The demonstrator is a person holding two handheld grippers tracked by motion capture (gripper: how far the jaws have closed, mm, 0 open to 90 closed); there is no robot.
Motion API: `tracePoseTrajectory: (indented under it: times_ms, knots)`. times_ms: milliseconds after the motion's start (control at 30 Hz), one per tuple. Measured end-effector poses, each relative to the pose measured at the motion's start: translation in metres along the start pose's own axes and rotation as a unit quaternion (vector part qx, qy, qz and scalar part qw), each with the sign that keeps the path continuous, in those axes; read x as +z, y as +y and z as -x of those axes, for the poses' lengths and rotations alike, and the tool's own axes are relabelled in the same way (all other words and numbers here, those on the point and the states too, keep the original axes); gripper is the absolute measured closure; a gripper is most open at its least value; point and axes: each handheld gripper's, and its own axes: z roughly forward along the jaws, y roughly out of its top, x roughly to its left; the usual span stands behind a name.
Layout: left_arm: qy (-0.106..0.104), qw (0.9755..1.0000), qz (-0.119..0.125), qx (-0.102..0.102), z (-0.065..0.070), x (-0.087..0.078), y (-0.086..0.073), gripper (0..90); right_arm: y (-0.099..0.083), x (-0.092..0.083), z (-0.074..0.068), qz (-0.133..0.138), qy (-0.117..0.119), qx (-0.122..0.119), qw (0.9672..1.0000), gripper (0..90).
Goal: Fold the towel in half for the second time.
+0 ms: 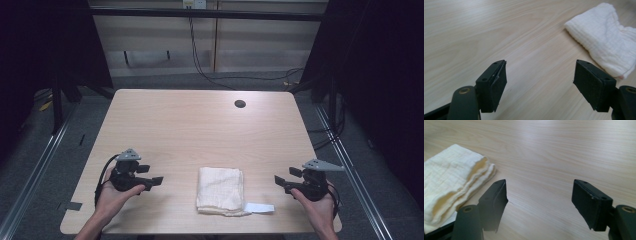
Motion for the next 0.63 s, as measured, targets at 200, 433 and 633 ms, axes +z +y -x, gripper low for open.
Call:
tracePoseTrajectory:
  times_ms: [200, 433, 633]
  knots:
    - [0.005, 0.9994, 0.031, -0.018, -0.002, -0.009, -0.023, 25.4, -0.010, -0.007, 0.013, 0.012, -0.018, 0.018, 0.9996, 24.8]
    - [0.034, 0.9983, 0.046, -0.013, -0.002, -0.018, -0.035, 24.4, -0.018, -0.011, 0.021, 0.011, -0.036, 0.027, 0.9989, 23.5]
    - [0.037, 0.9979, 0.053, 0.004, -0.002, -0.014, -0.031, 26.1, -0.021, -0.010, 0.023, 0.007, -0.066, 0.033, 0.9972, 22.8]
